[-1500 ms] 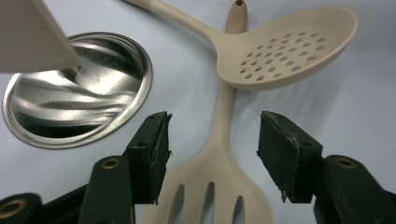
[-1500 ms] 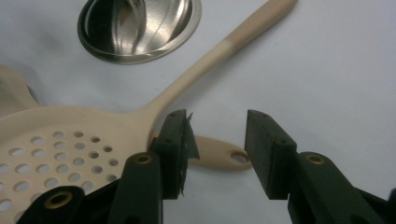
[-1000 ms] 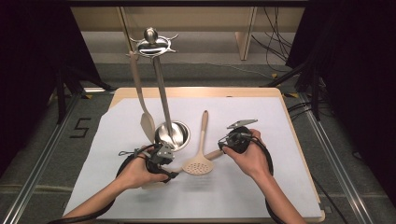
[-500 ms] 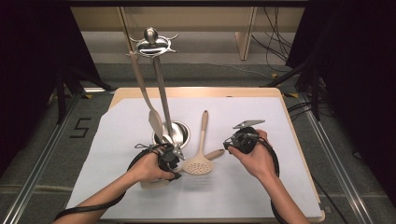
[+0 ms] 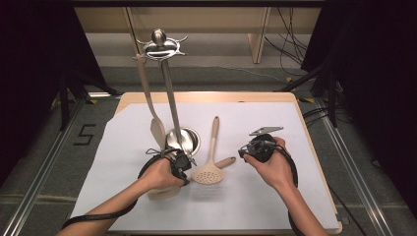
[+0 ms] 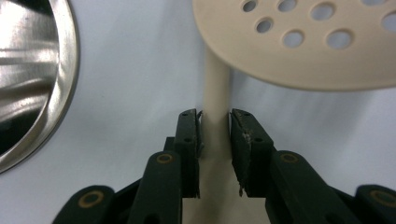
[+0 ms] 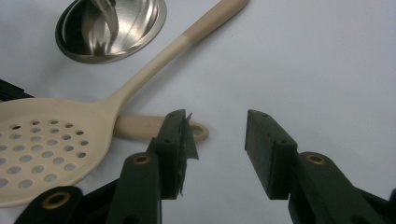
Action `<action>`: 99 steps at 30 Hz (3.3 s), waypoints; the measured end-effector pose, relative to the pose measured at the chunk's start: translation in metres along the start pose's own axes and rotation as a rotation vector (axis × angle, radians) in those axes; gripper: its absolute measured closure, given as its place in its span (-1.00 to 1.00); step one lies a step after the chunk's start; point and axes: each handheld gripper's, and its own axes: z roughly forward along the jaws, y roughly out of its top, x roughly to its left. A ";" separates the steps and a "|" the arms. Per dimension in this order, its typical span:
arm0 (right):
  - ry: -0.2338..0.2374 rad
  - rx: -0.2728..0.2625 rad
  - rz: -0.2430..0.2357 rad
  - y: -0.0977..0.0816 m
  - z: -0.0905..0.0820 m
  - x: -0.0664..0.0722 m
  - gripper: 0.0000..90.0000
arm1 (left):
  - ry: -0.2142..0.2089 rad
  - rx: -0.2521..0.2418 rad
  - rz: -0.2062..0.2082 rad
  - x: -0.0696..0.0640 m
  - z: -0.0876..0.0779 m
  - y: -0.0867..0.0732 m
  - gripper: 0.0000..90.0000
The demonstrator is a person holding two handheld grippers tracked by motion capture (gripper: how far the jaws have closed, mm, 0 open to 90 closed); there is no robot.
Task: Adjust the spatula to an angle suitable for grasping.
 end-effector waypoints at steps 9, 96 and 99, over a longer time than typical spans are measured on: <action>-0.012 -0.027 -0.003 -0.004 -0.003 -0.006 0.32 | -0.015 0.018 -0.026 0.000 -0.011 -0.007 0.65; -0.015 -0.043 -0.027 -0.003 -0.006 -0.009 0.31 | 0.176 -0.059 0.156 0.021 -0.003 -0.006 0.69; -0.013 -0.029 -0.017 -0.003 -0.008 -0.010 0.31 | 0.173 -0.060 0.172 0.014 -0.005 -0.006 0.71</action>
